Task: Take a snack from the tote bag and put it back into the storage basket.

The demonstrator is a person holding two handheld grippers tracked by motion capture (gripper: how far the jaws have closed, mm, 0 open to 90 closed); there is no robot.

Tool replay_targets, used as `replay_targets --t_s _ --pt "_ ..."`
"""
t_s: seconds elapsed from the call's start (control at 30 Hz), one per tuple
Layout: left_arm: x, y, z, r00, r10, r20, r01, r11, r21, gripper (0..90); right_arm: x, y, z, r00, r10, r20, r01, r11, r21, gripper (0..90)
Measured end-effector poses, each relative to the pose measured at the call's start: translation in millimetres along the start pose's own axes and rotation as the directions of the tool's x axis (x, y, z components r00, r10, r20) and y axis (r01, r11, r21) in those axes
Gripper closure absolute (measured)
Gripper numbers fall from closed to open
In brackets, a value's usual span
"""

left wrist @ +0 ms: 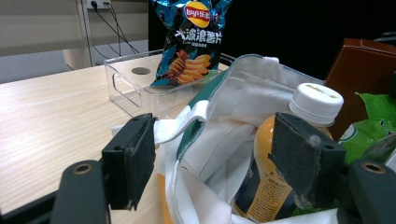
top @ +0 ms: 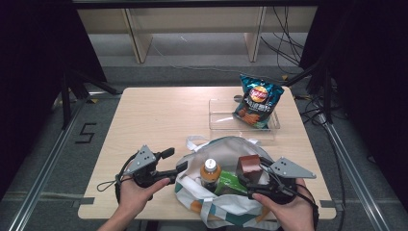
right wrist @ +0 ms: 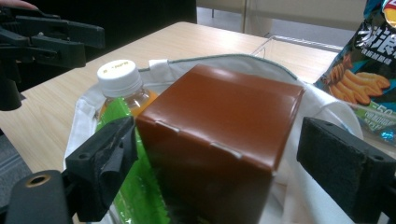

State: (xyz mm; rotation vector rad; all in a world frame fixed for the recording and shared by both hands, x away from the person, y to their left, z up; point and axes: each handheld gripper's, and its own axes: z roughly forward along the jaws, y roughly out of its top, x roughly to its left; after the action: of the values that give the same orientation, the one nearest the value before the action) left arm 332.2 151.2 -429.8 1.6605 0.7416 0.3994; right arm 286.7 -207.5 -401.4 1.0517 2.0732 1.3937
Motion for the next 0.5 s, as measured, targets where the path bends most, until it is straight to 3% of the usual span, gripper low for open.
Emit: replay_targets --t_s 0.03,0.1,0.13,0.2,0.3,0.4,0.5 --pt "-0.3 0.1 0.0 1.0 -0.001 0.001 0.001 1.0 -0.002 30.2 0.0 -0.6 -0.4 0.9998 -0.016 0.015 0.017 1.0 -0.008 13.0" --pt "-0.3 0.0 0.0 1.0 -0.001 0.001 0.001 1.0 -0.002 30.2 1.7 -1.3 -0.8 0.9996 -0.005 0.029 0.006 1.0 -0.017 12.9" --pt "0.0 -0.1 0.1 1.0 0.0 0.001 0.0 1.0 0.0 30.2 5.3 -1.3 -2.2 0.9988 0.043 0.021 -0.043 0.999 0.009 13.0" --pt "0.3 -0.7 1.2 0.9999 -0.005 0.009 0.005 1.0 -0.006 30.2 7.4 -1.2 0.1 0.9979 0.061 0.023 -0.061 0.998 0.0 13.2" --pt "-0.7 -0.2 0.2 1.0 -0.003 0.001 0.003 1.0 -0.001 30.2 10.1 -0.3 1.6 0.9936 0.093 0.064 -0.093 0.996 -0.007 13.5" --pt "0.7 0.0 -0.3 1.0 0.002 0.001 -0.002 1.0 0.0 30.2 9.3 1.2 3.2 0.9943 0.071 0.079 -0.071 0.997 -0.007 14.4" --pt "1.1 -0.5 -0.2 1.0 0.0 0.002 0.0 1.0 0.0 30.2 10.6 0.9 5.0 0.9908 0.097 0.095 -0.097 0.995 -0.008 14.7"
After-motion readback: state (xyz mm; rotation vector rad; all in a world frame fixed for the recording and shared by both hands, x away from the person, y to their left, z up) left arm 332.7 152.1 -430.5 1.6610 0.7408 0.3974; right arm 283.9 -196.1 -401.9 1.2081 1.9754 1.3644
